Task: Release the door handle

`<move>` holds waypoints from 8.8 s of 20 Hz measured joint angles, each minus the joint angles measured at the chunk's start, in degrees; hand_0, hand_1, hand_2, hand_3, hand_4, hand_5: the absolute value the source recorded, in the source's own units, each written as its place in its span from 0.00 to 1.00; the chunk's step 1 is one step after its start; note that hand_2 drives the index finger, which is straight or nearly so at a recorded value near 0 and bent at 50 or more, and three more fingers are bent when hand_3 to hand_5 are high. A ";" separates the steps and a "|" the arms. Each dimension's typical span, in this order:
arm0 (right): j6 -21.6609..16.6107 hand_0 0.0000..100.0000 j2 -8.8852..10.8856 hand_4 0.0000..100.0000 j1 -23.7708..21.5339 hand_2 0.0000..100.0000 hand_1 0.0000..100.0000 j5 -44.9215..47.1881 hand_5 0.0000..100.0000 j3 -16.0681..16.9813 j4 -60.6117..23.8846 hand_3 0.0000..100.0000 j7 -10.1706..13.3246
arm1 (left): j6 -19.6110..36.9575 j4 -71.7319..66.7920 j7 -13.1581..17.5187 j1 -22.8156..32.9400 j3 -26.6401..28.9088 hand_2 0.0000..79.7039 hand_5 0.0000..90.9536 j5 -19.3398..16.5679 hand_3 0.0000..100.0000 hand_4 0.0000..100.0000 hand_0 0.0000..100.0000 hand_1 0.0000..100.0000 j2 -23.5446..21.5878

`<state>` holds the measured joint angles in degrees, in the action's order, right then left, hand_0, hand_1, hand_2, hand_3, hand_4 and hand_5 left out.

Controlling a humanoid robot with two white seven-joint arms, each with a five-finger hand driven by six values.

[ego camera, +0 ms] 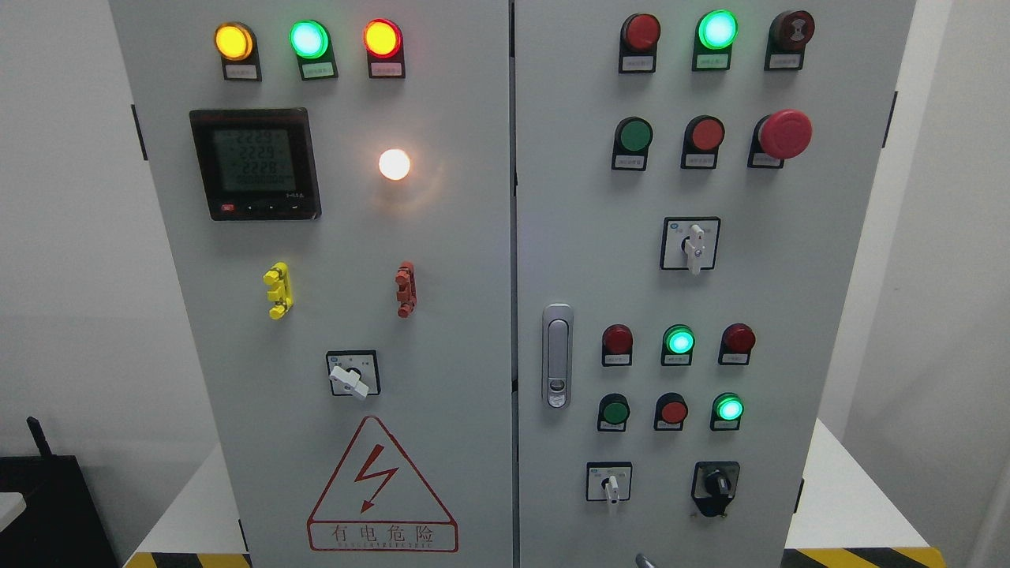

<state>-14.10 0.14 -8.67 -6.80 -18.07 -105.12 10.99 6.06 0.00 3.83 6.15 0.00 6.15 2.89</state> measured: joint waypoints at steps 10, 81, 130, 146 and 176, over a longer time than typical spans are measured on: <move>-0.06 0.41 -0.08 0.16 0.65 0.00 0.21 -2.29 0.14 0.03 -0.16 0.25 0.14 | 0.00 0.00 0.00 0.01 0.00 0.00 0.00 0.00 0.00 0.00 0.12 0.39 0.00; 23.16 0.31 -7.48 1.00 26.06 0.00 0.36 -72.97 1.00 -1.13 10.37 1.00 1.20 | -0.02 0.00 0.00 0.00 0.00 0.00 0.00 0.00 0.00 0.00 0.12 0.39 0.00; 23.09 0.31 -7.53 1.00 26.41 0.05 0.35 -72.78 1.00 -0.88 12.26 1.00 1.00 | -0.02 0.00 0.00 0.00 0.00 0.00 0.00 0.00 0.00 0.00 0.12 0.39 0.00; 23.04 0.31 -7.54 1.00 26.67 0.05 0.35 -72.67 1.00 -0.87 11.97 1.00 1.32 | -0.02 0.00 0.00 0.01 0.00 0.00 0.00 0.00 0.00 0.00 0.12 0.39 -0.01; 20.19 0.55 -7.59 0.90 25.06 0.70 0.35 -72.42 0.95 -0.37 9.60 1.00 6.55 | -0.02 0.00 0.00 0.01 0.00 0.00 0.00 0.00 0.00 0.00 0.12 0.39 0.00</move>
<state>6.09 -7.45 16.39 -79.22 -18.44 -95.52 17.55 6.04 0.00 3.83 6.15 0.00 6.15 2.89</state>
